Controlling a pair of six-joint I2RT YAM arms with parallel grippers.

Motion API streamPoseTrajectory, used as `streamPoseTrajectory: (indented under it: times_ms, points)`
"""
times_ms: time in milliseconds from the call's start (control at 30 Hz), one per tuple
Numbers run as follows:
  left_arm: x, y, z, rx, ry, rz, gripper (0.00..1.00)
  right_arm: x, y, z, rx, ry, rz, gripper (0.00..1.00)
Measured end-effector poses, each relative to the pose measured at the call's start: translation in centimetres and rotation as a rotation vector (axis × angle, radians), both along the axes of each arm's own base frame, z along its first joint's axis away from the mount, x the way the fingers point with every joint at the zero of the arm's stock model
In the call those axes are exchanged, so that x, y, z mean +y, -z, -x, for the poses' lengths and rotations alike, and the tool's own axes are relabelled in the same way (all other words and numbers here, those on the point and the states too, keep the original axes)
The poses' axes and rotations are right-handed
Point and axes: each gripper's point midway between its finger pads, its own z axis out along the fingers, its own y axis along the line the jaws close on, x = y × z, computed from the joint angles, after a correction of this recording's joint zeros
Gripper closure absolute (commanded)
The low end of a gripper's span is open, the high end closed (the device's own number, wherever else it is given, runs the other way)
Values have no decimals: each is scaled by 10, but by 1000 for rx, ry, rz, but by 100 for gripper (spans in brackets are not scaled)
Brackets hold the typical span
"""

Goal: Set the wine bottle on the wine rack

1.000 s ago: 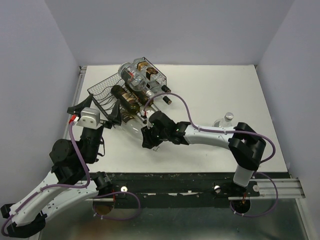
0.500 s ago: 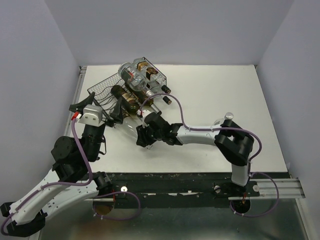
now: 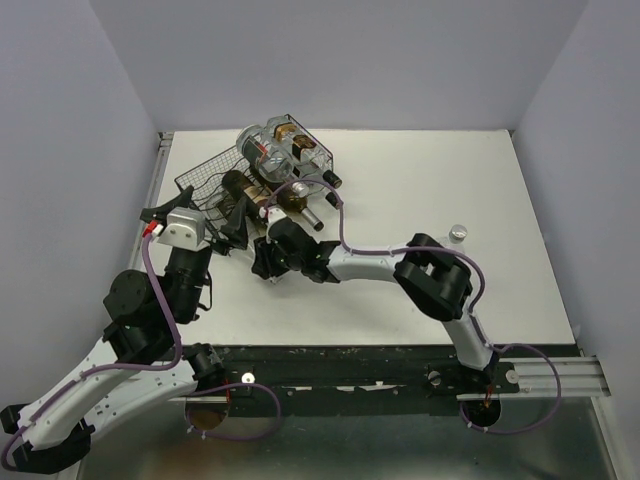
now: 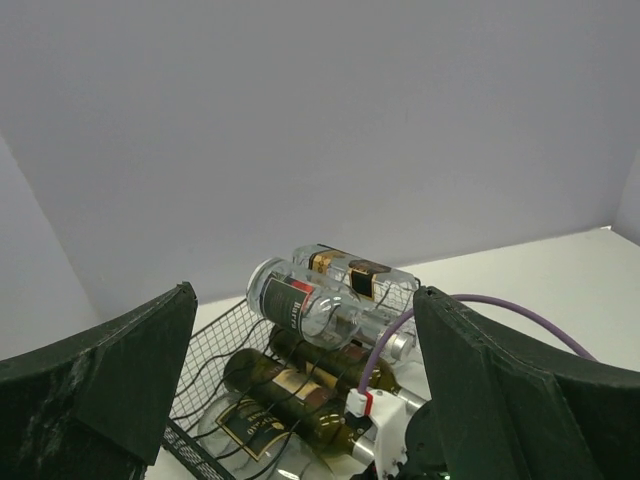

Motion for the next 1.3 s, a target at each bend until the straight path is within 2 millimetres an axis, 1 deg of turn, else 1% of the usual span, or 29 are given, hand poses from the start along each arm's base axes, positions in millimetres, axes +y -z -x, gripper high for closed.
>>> streamPoseTrajectory:
  times_ms: [100, 300, 333, 467, 600, 667, 800, 867, 900, 933, 1000, 1067, 1133, 1233, 1300]
  points:
    - [-2, 0, 0, 8, 9, 6, 1, 14, -1, -11, -15, 13, -13, 99]
    - [-7, -1, 0, 24, 29, 10, 1, 34, 0, -24, -23, 17, -24, 99]
    - [-7, -2, 0, 26, 31, 11, 1, 36, 0, -25, -23, 16, -24, 99]
    - [-9, 0, 0, 36, 40, 15, 1, 44, 1, -29, -22, 18, -22, 94]
    - [-10, 1, 0, 41, 45, 13, 1, 52, 6, -36, -23, 29, -17, 91]
    - [-10, 3, -1, 47, 45, 7, 1, 56, 10, -40, -27, 38, -18, 90]
    - [-13, 6, -3, 58, 45, -5, 1, 60, 9, -43, -25, 44, -13, 89]
    - [-14, 7, -3, 62, 45, -9, 1, 60, 8, -45, -23, 51, -6, 84]
    - [-14, 8, -3, 63, 46, -10, 1, 62, 8, -46, -23, 53, -4, 80]
    - [-15, 9, -4, 66, 47, -14, 1, 63, 8, -47, -24, 56, -2, 75]
    - [-16, 10, -3, 69, 53, -22, 1, 67, 8, -50, -23, 61, -3, 58]
    - [-17, 11, -4, 73, 57, -29, 1, 68, 9, -51, -23, 63, -3, 43]
    - [-18, 11, -4, 77, 59, -35, 1, 68, 9, -52, -23, 71, -5, 32]
    - [-19, 11, -5, 81, 60, -40, 1, 71, 0, -59, -45, 99, -36, 25]
    - [-20, 11, -5, 82, 61, -42, 1, 72, -7, -64, -57, 117, -55, 23]
